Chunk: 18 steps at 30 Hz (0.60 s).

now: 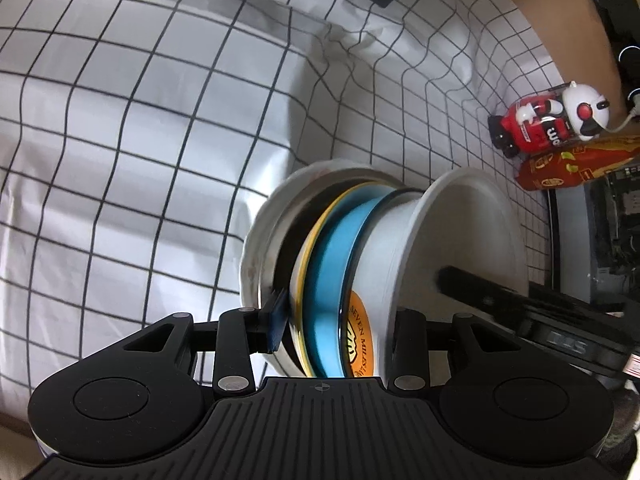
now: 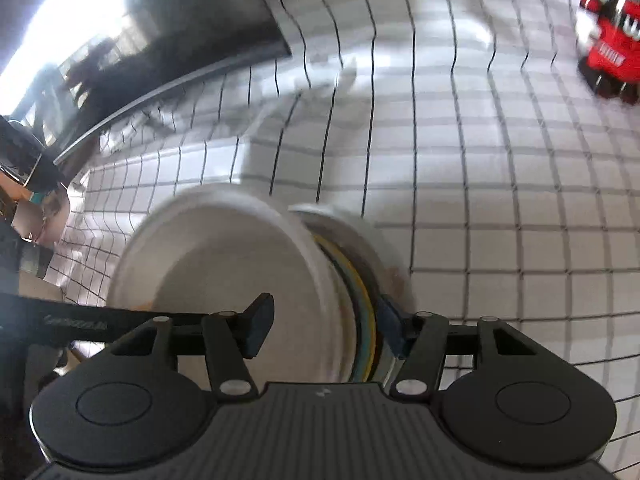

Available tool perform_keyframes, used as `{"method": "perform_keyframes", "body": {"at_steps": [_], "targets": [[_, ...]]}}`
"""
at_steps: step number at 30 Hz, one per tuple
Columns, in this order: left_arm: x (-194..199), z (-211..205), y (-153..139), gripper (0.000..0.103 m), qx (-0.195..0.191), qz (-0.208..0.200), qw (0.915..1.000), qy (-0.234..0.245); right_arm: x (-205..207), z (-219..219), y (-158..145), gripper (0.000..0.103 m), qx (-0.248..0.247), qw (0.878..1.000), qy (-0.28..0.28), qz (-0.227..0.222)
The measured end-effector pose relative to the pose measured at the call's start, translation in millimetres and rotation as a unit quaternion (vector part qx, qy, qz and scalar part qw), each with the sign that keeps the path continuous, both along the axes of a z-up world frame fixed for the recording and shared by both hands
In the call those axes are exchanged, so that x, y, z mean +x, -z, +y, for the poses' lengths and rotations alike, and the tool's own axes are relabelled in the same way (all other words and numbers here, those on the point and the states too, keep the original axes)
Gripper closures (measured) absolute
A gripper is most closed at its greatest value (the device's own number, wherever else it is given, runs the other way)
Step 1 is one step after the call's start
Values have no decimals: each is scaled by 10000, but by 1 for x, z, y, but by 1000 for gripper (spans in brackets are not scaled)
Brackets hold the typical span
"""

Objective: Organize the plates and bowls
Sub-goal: 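Hold the nested bowls and settle them inside the steel bowl with both tools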

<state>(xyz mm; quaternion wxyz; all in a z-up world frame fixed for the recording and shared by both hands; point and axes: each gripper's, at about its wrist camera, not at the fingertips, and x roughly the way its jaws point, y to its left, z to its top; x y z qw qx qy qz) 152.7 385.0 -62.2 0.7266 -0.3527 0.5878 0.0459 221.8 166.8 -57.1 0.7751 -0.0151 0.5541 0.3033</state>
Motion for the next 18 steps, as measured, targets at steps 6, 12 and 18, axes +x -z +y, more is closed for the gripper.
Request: {"method": "perform_keyframes", "body": {"at_steps": [6,12,18], "targets": [[-6,4,-4,61,-28,-57,9999,-88,0,-2,5,45,-188,9996,35,193],[-15,13,-10,61,-89,-86,9995,-289,-7,4,21,45,-126,9987,-95,494],[-6,3,-5,60,68,74,9998,-194,-8,8,26,45,-173,9984,-15,530]]}}
